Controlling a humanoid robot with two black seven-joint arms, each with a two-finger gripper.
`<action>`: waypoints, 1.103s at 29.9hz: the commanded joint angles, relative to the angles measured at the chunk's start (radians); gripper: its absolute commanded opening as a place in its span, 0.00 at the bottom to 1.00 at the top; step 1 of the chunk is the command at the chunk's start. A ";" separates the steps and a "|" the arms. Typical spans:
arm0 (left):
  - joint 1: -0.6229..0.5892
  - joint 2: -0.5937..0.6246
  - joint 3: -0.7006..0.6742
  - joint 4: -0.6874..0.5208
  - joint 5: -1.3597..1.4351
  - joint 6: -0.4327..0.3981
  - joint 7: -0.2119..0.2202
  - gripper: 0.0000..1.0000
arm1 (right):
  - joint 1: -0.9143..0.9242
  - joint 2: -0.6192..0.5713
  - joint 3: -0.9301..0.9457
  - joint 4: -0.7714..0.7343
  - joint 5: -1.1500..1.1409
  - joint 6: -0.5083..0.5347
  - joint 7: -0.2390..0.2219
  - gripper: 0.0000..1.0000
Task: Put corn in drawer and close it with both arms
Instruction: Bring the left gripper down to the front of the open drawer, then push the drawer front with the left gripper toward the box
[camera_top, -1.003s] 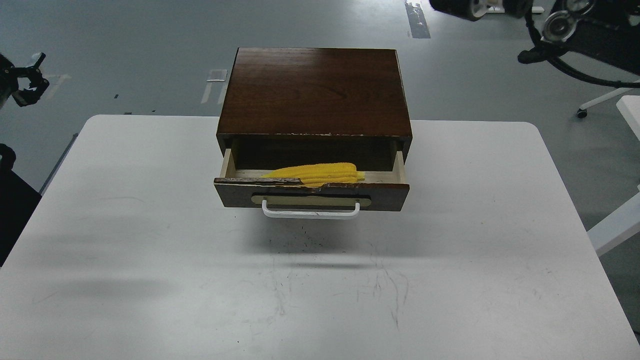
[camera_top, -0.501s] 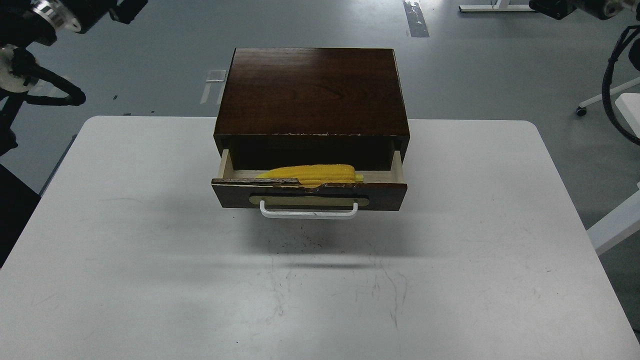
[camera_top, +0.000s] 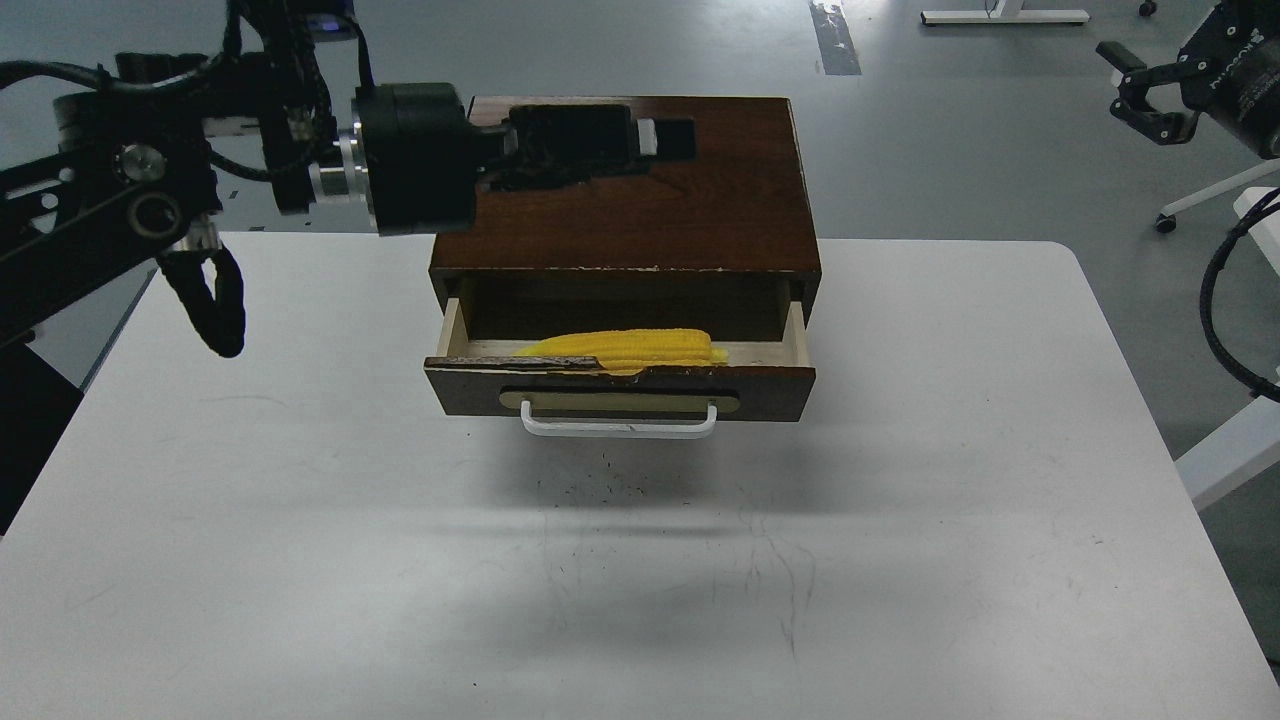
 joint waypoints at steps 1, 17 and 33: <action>0.030 0.008 0.002 -0.045 0.128 0.000 0.002 0.63 | -0.020 0.005 0.016 0.002 0.001 0.000 0.014 1.00; 0.105 0.016 0.099 -0.190 0.562 0.000 0.002 0.00 | -0.078 0.008 0.031 -0.008 0.001 0.000 0.057 1.00; 0.108 -0.051 0.246 -0.149 0.855 0.000 0.002 0.00 | -0.239 0.112 0.119 -0.135 0.177 0.000 0.055 1.00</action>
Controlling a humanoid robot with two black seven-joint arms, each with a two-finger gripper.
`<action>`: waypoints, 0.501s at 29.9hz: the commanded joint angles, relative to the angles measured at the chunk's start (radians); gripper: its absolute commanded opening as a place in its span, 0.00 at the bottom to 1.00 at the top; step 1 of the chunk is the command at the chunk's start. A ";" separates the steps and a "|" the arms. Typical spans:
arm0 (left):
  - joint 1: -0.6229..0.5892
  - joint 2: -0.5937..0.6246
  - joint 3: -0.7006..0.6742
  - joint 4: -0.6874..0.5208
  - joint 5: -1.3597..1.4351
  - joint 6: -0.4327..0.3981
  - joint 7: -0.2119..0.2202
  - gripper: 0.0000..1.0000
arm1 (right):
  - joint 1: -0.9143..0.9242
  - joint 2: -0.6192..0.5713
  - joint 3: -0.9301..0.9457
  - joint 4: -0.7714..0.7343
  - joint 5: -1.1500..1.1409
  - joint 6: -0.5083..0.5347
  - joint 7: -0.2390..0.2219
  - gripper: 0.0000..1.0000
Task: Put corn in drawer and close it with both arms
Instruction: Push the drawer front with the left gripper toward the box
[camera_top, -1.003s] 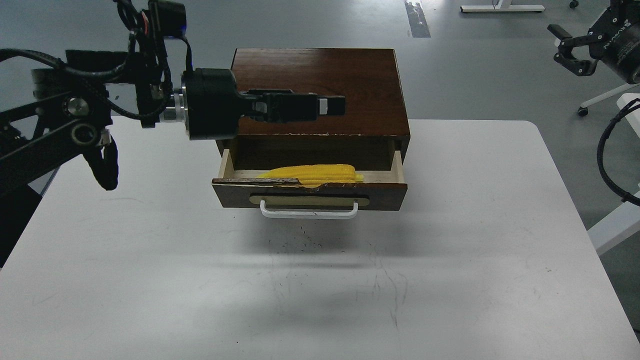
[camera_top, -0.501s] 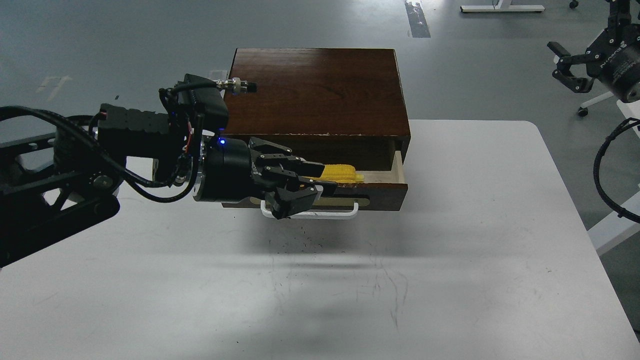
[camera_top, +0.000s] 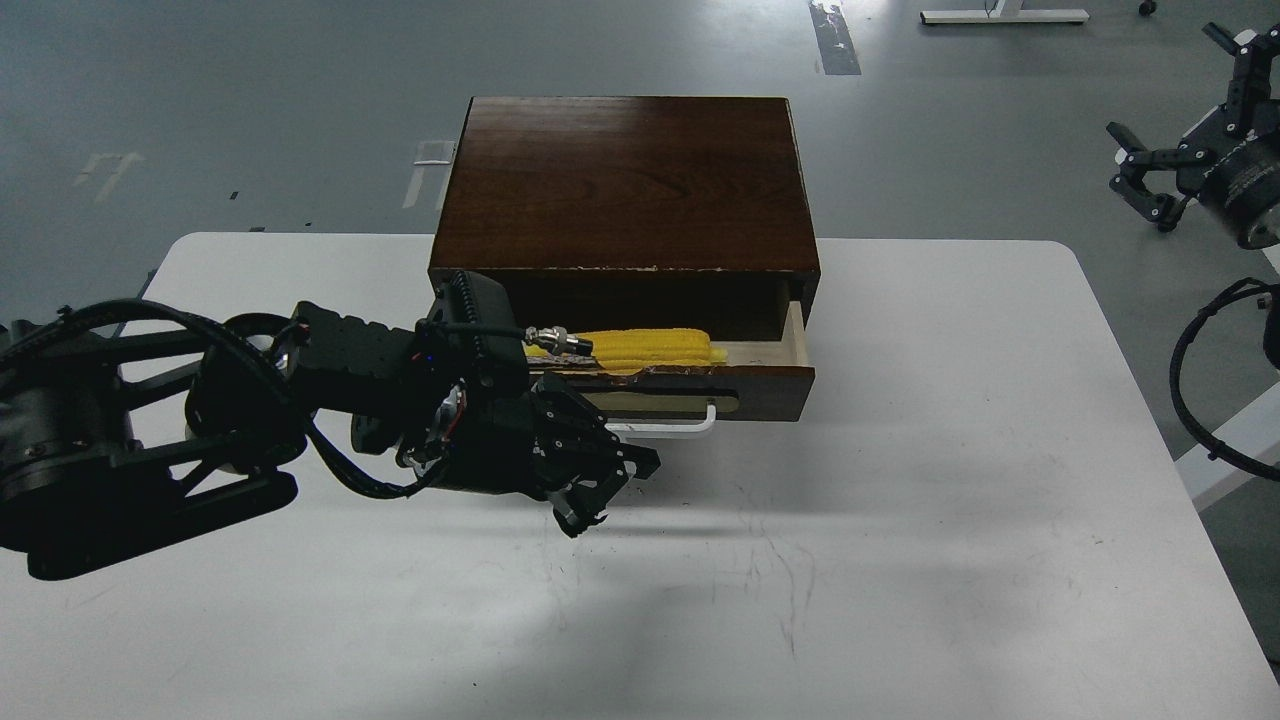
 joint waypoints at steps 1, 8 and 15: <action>0.002 0.001 0.016 0.044 0.070 0.000 0.000 0.00 | -0.052 0.072 0.049 -0.042 0.017 0.000 -0.004 1.00; -0.002 0.013 0.053 0.054 0.099 0.000 0.000 0.00 | -0.075 0.108 0.060 -0.066 0.017 0.000 0.000 1.00; -0.005 0.013 0.053 0.058 0.147 0.000 0.003 0.00 | -0.081 0.108 0.078 -0.091 0.017 0.000 0.000 1.00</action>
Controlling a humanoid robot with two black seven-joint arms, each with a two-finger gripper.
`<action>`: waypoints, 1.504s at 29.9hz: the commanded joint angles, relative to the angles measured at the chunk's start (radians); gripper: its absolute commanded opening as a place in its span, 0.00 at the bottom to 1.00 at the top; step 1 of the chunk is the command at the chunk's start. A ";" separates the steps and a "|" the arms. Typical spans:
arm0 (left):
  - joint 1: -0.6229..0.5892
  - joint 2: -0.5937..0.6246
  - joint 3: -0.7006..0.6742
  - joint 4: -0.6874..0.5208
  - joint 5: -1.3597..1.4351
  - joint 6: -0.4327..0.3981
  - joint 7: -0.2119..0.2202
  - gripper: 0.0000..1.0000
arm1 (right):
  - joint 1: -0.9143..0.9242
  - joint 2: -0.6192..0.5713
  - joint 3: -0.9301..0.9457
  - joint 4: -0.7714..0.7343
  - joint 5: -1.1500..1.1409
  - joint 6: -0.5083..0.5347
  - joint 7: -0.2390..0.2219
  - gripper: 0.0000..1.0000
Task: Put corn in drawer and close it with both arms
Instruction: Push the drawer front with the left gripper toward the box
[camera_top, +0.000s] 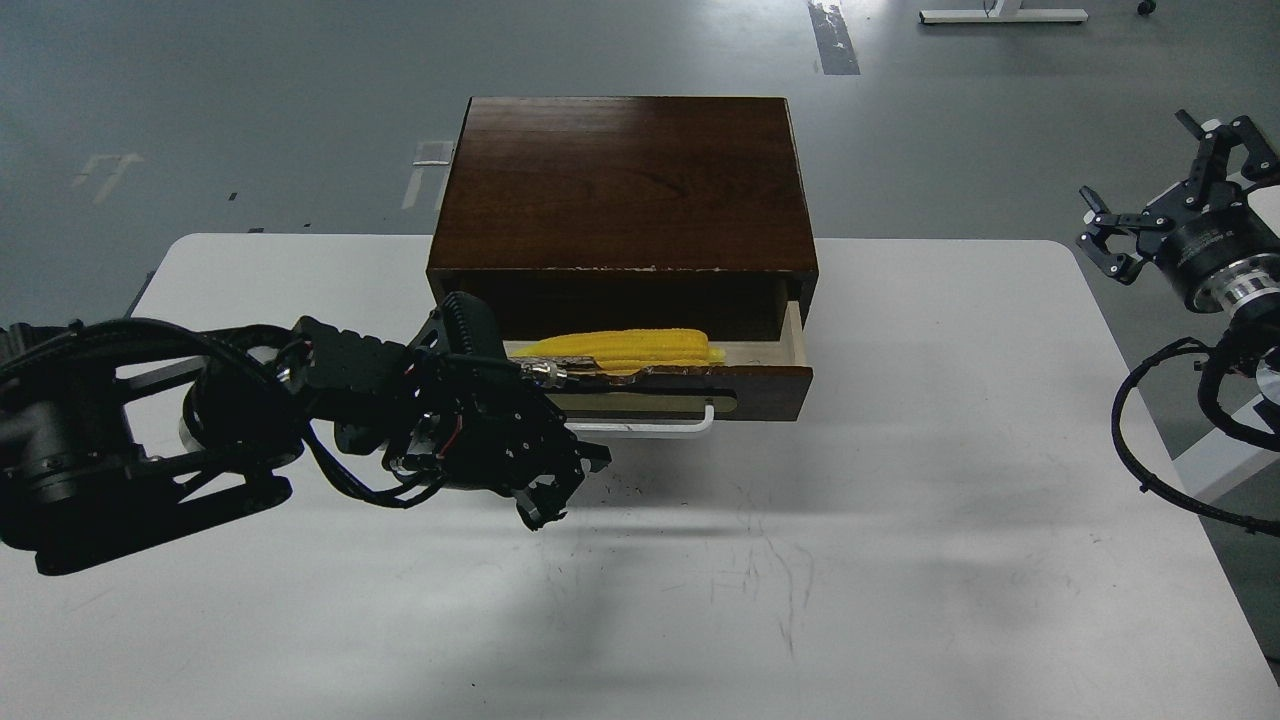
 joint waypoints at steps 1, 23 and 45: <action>0.000 -0.001 0.000 0.003 0.009 0.000 0.006 0.00 | -0.002 -0.001 0.002 -0.005 -0.002 0.000 0.000 1.00; -0.016 -0.010 -0.013 0.087 0.049 0.000 0.004 0.00 | 0.004 -0.008 0.002 -0.004 -0.002 0.000 0.000 1.00; -0.040 -0.045 -0.015 0.216 0.043 0.000 0.001 0.00 | 0.000 -0.008 0.000 -0.005 -0.002 0.000 0.000 1.00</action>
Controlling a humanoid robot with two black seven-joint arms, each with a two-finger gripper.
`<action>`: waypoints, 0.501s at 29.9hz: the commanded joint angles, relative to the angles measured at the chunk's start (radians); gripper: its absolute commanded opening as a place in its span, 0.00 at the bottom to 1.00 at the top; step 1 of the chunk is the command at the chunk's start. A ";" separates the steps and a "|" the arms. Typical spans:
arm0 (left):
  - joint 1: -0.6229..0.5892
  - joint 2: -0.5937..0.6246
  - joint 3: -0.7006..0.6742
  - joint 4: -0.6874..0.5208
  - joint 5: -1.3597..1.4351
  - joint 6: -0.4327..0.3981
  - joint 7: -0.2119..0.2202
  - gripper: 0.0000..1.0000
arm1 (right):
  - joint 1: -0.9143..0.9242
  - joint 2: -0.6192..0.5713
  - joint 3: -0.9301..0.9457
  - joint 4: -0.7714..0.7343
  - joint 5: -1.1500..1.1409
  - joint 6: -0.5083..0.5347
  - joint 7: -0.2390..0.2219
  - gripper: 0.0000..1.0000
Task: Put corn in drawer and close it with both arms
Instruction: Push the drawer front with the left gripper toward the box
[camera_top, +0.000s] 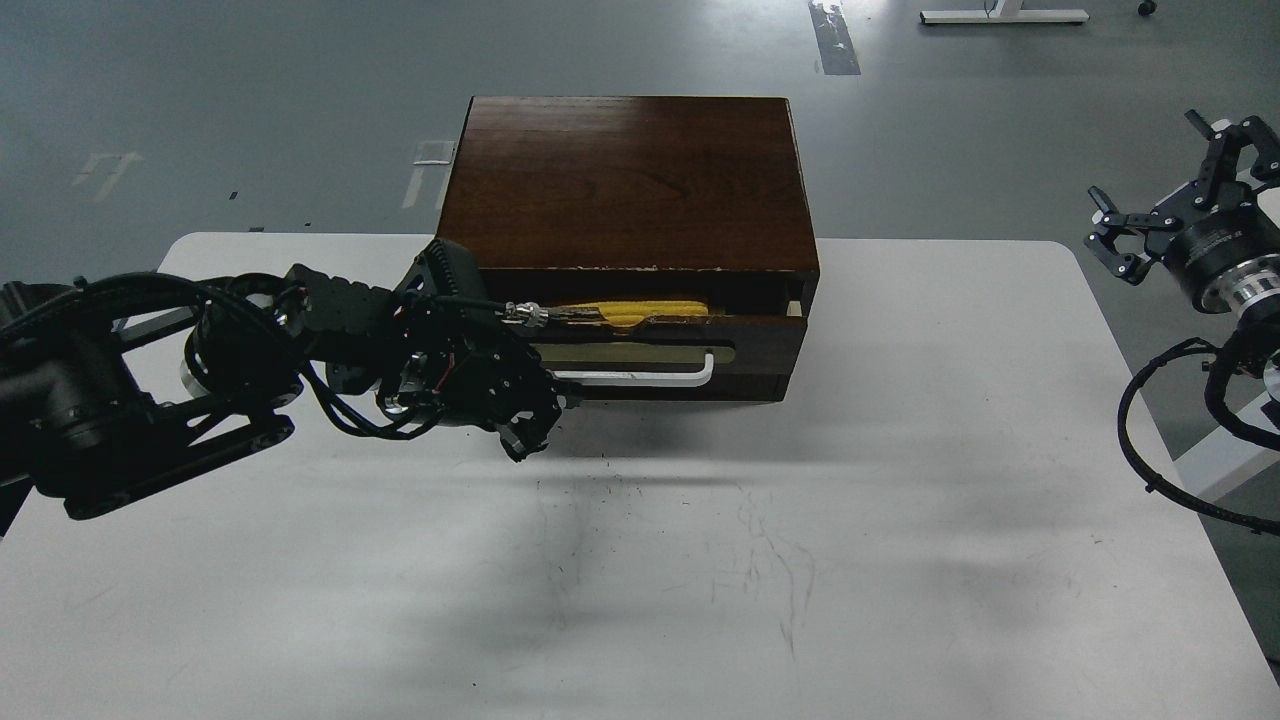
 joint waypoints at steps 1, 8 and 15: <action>-0.001 -0.007 0.001 0.018 0.000 0.000 0.001 0.00 | 0.000 -0.003 0.000 -0.001 0.000 0.000 0.001 1.00; -0.024 -0.039 -0.001 0.064 -0.018 0.000 -0.004 0.00 | 0.000 -0.006 0.000 -0.001 0.000 0.000 0.001 1.00; -0.040 -0.047 -0.001 0.085 -0.040 0.000 -0.005 0.00 | -0.014 -0.002 0.000 0.000 0.000 0.000 0.001 1.00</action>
